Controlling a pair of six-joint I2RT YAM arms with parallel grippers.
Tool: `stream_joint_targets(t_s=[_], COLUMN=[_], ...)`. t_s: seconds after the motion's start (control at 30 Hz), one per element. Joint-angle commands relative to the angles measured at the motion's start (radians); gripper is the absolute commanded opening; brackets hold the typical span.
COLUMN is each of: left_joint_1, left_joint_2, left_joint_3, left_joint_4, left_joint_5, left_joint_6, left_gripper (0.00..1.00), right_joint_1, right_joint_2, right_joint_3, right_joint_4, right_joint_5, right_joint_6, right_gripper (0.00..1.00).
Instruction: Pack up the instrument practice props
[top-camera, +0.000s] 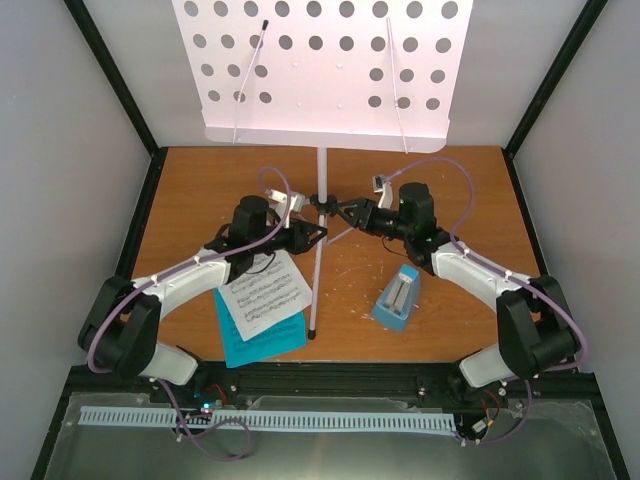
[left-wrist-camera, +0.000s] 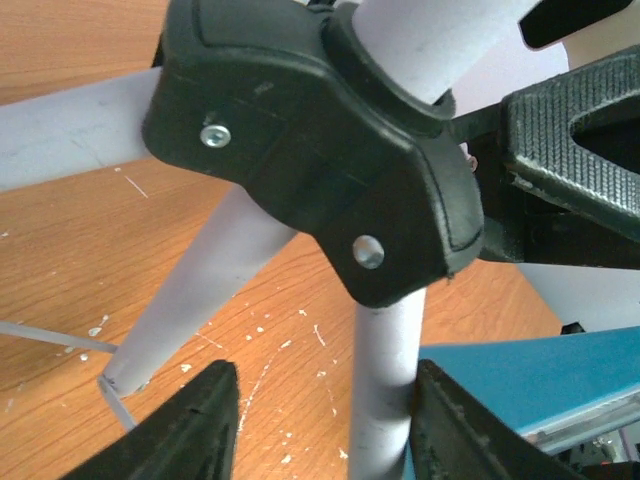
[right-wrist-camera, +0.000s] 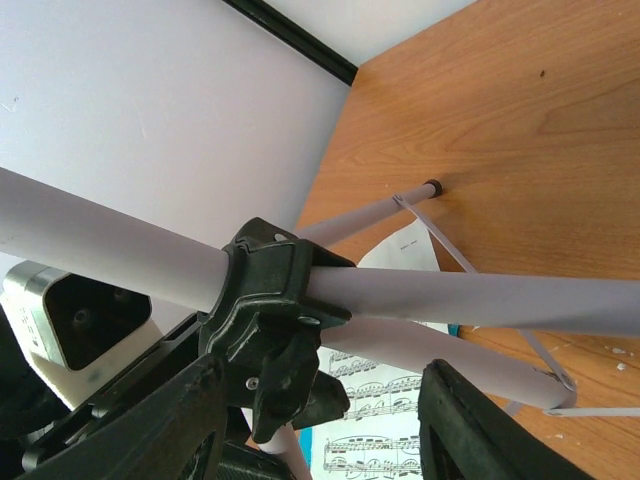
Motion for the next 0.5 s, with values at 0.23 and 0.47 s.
stream_joint_targets(t_s=[0.23, 0.47], left_joint_1=[-0.010, -0.010], left_joint_2=[0.022, 0.020], left_joint_3=[0.040, 0.049], left_joint_4=[0.024, 0.026], left_joint_5=[-0.034, 0.028], left_joint_6=[0.119, 0.198], left_gripper=[0.11, 0.00], right_joint_1=[0.019, 0.019], right_joint_2=[0.058, 0.056], right_joint_3=[0.056, 0.057], right_joint_4=[0.080, 0.118], right_joint_5=[-0.042, -0.089], right_joint_6=[-0.030, -0.103], right_gripper=[0.29, 0.03])
